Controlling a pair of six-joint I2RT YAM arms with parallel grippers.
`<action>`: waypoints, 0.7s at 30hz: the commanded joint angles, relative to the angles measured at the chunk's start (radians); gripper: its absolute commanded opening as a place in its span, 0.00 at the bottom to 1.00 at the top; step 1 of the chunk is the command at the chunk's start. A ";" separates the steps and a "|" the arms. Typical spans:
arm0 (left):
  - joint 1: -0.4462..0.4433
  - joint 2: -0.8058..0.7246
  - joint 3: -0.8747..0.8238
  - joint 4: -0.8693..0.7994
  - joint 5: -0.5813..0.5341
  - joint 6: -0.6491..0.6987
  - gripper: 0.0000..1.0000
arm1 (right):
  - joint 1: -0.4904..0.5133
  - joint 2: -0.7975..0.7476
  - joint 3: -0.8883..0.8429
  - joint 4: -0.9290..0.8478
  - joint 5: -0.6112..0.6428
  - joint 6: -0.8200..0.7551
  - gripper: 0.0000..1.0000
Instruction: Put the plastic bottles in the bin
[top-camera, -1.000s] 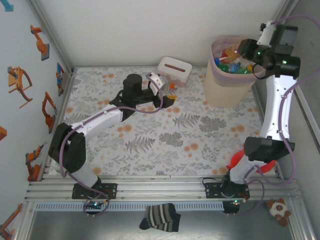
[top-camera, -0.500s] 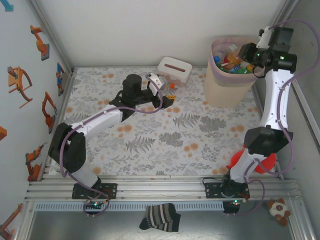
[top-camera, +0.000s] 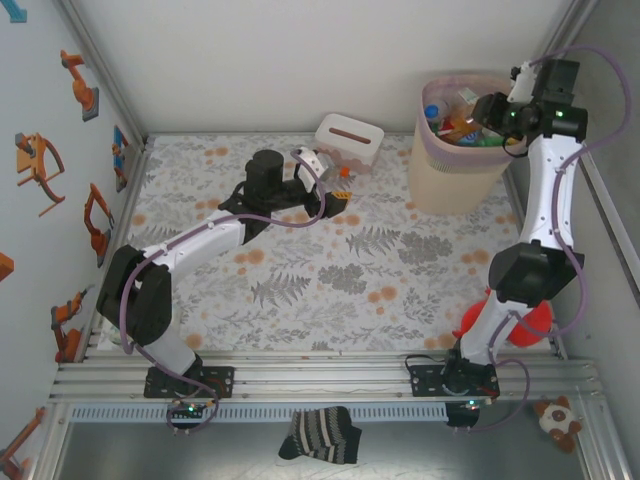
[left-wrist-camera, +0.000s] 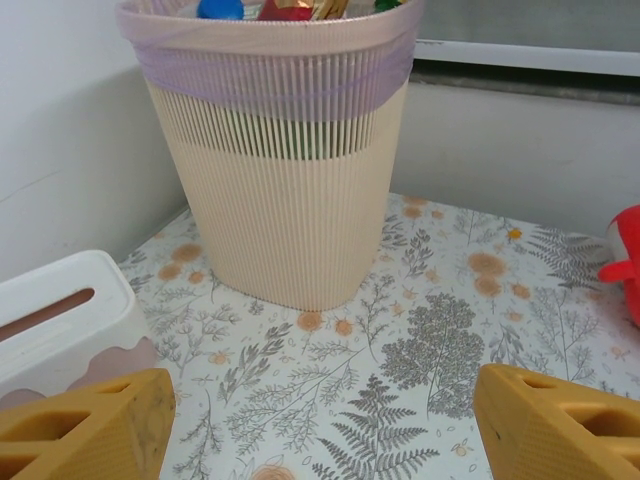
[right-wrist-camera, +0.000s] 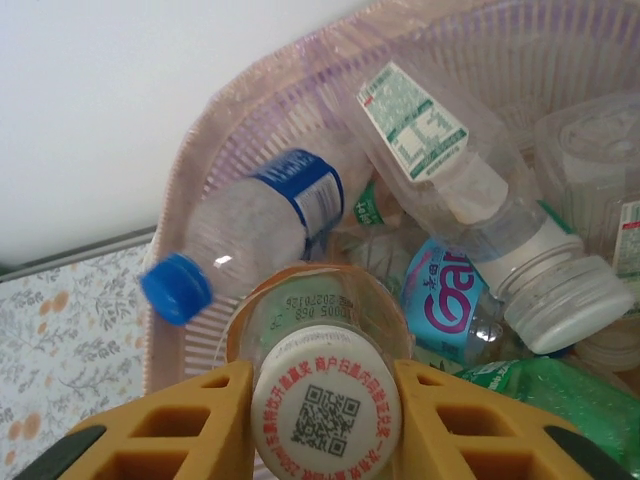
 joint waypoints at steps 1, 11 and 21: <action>0.004 -0.025 0.002 0.018 0.011 -0.019 0.78 | 0.003 0.054 -0.010 -0.102 0.028 -0.027 0.38; 0.003 -0.024 -0.001 0.048 0.011 -0.044 0.78 | 0.006 0.015 0.072 -0.088 0.224 -0.019 0.66; 0.004 -0.026 0.001 0.040 0.010 -0.045 0.78 | 0.026 -0.029 0.067 0.018 0.056 0.019 0.42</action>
